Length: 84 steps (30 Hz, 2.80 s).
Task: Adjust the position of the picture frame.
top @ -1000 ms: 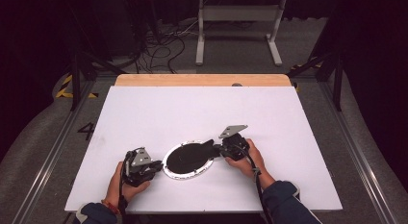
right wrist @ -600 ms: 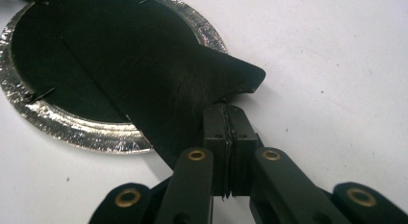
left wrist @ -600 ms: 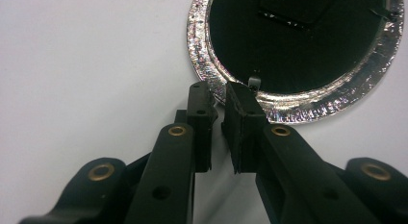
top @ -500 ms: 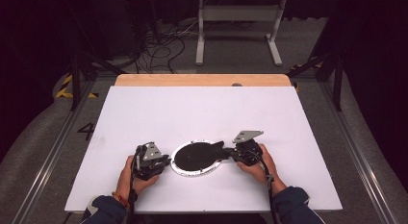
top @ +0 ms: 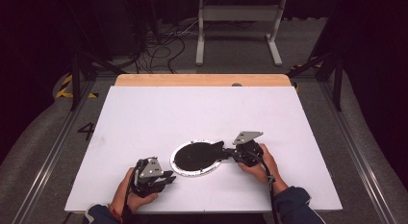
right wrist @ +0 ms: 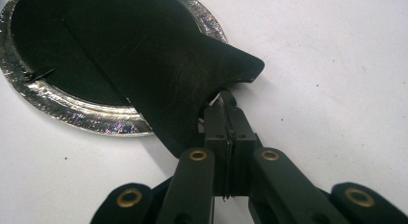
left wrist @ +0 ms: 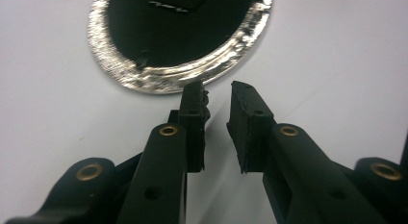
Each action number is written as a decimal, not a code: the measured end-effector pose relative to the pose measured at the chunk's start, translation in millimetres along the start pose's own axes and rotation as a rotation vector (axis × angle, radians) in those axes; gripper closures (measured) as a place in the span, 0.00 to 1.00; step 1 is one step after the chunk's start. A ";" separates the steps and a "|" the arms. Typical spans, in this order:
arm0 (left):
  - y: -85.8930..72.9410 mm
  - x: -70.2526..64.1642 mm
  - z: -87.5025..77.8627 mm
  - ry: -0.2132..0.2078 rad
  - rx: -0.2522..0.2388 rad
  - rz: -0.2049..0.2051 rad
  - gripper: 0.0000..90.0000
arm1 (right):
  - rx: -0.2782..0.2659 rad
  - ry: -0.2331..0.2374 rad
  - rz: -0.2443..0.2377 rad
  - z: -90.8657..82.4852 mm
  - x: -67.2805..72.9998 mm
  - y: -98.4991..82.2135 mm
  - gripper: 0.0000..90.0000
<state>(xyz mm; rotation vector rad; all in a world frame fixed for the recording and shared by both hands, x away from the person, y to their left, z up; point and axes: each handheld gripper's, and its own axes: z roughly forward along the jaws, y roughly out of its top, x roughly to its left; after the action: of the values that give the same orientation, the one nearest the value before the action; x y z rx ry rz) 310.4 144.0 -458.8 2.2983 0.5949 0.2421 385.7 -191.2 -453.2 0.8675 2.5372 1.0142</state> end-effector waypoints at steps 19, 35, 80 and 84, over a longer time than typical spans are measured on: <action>12.7 18.0 17.4 0.044 0.010 -0.004 0.83 | -0.004 0.001 -0.024 -11.5 14.9 -12.4 1.00; 21.7 40.9 27.4 0.080 -0.003 -0.032 0.81 | 0.013 0.028 -0.034 -18.6 25.6 -17.3 1.00; 45.2 40.5 46.5 -0.015 0.018 -0.017 0.86 | -0.019 -0.045 -0.034 -21.4 24.6 -18.8 1.00; 48.0 38.9 48.9 0.015 0.019 0.007 0.85 | -0.006 -0.024 -0.033 -18.0 25.8 -18.7 1.00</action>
<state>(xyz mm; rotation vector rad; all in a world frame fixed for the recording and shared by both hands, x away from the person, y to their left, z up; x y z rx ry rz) 377.6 102.9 -459.8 2.3188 0.5991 0.2583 349.3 -195.5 -454.1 0.8277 2.5189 0.9956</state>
